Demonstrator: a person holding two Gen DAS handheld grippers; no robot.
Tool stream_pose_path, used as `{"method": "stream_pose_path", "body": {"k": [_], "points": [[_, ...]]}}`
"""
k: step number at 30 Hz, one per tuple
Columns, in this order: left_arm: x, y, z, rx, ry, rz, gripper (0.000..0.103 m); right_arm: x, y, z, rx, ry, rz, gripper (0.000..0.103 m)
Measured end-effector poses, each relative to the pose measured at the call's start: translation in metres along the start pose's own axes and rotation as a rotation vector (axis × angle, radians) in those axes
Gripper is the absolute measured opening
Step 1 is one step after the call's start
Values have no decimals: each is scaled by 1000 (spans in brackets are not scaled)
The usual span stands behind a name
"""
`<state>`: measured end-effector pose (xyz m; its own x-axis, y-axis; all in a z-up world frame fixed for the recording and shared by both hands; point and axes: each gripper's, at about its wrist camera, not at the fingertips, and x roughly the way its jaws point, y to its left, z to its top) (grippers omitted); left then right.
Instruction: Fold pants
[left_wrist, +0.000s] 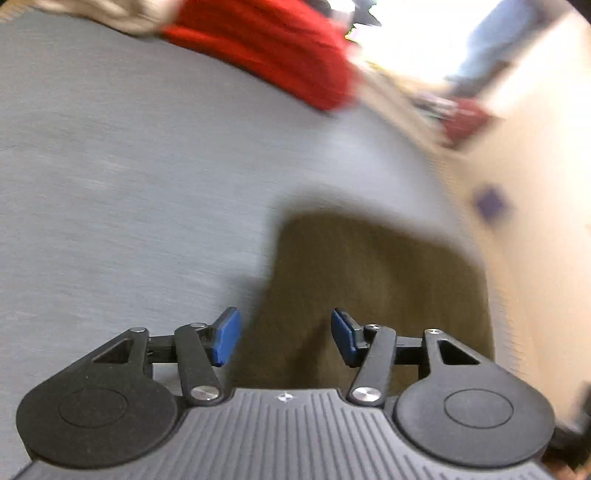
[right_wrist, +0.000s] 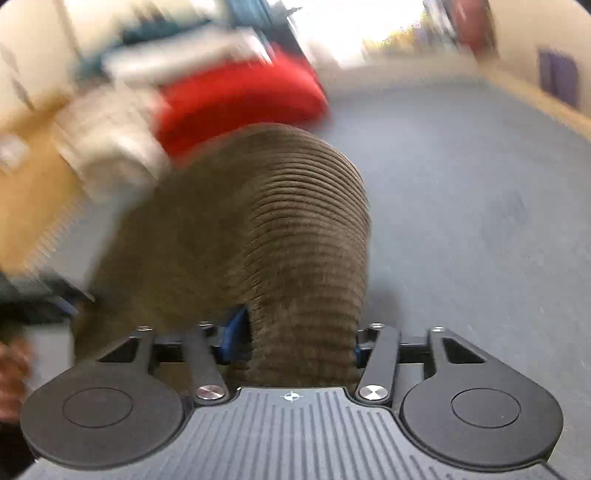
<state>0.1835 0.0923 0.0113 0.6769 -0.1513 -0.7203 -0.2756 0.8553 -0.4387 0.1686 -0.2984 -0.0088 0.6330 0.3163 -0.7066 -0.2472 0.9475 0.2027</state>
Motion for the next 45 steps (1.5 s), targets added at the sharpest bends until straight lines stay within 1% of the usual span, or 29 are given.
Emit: {"method": "stream_pose_path", "body": {"k": [1, 2, 3, 4, 5, 7, 9, 12, 13, 14, 15, 16, 17, 18, 20, 22, 27, 29, 32, 35, 37, 38, 39, 40, 41, 42, 43, 44, 45], "points": [[-1, 2, 1, -20, -9, 20, 59, 8, -6, -2, 14, 30, -71, 51], [-4, 5, 1, -47, -16, -4, 57, 9, -12, -6, 23, 12, -124, 51], [-7, 4, 0, -54, -18, -39, 57, 5, -18, -9, 38, -13, -146, 51], [-9, -1, -2, -34, -14, -76, 57, 1, -22, -10, 66, -28, -136, 51], [-16, 0, -5, 0, -6, -100, 57, -5, -24, -10, 88, -50, -97, 51], [-15, -17, -10, 88, 27, -143, 57, -11, -23, -14, 59, -66, -51, 51], [-14, -30, -21, 170, 66, -175, 54, -13, -23, -22, 0, -49, -36, 51], [-8, -46, -39, 288, 112, -187, 49, -7, -24, -27, -28, -13, -23, 51], [0, -49, -47, 316, 135, -182, 47, -4, -22, -28, -31, -2, -27, 50], [7, -51, -54, 347, 171, -152, 46, -3, -22, -33, -38, 17, -38, 50], [20, -53, -61, 369, 214, -98, 46, 1, -24, -36, -50, 54, -62, 49], [32, -53, -67, 380, 262, -27, 44, 7, -27, -41, -62, 113, -87, 49], [42, -51, -74, 371, 301, 37, 39, 14, -32, -46, -63, 164, -101, 49], [45, -51, -76, 350, 303, 63, 38, 17, -36, -47, -43, 178, -100, 50], [44, -57, -72, 320, 253, 52, 39, 14, -41, -39, -6, 160, -83, 49], [30, -64, -69, 324, 163, 52, 39, 4, -41, -37, -15, 93, -104, 48], [12, -82, -61, 365, -61, 61, 40, -24, -26, -20, -85, -157, -117, 48], [8, -92, -60, 397, -133, 59, 40, -24, -19, -12, -127, -224, -136, 48], [4, -99, -64, 431, -213, 32, 40, -14, -10, 5, -156, -280, -176, 48], [23, -106, -67, 432, -221, 25, 40, 10, -1, 21, -187, -308, -210, 48], [37, -101, -68, 464, -208, 53, 40, 34, 2, 31, -217, -301, -248, 48], [46, -101, -66, 482, -179, 75, 40, 45, 3, 30, -228, -285, -269, 48], [55, -100, -64, 487, -153, 75, 40, 60, 3, 35, -239, -252, -303, 48], [66, -98, -63, 497, -115, 82, 40, 78, 0, 38, -244, -193, -343, 46], [75, -97, -63, 513, -84, 94, 40, 92, -2, 39, -239, -135, -368, 40], [82, -96, -63, 524, -68, 99, 40, 108, -10, 39, -222, -79, -379, 28], [86, -97, -63, 525, -65, 94, 40, 118, -15, 39, -209, -49, -387, 21], [90, -97, -63, 523, -63, 90, 41, 128, -20, 40, -198, -20, -399, 19], [93, -96, -63, 522, -57, 91, 42, 135, -23, 41, -185, -11, -396, 10]]}}
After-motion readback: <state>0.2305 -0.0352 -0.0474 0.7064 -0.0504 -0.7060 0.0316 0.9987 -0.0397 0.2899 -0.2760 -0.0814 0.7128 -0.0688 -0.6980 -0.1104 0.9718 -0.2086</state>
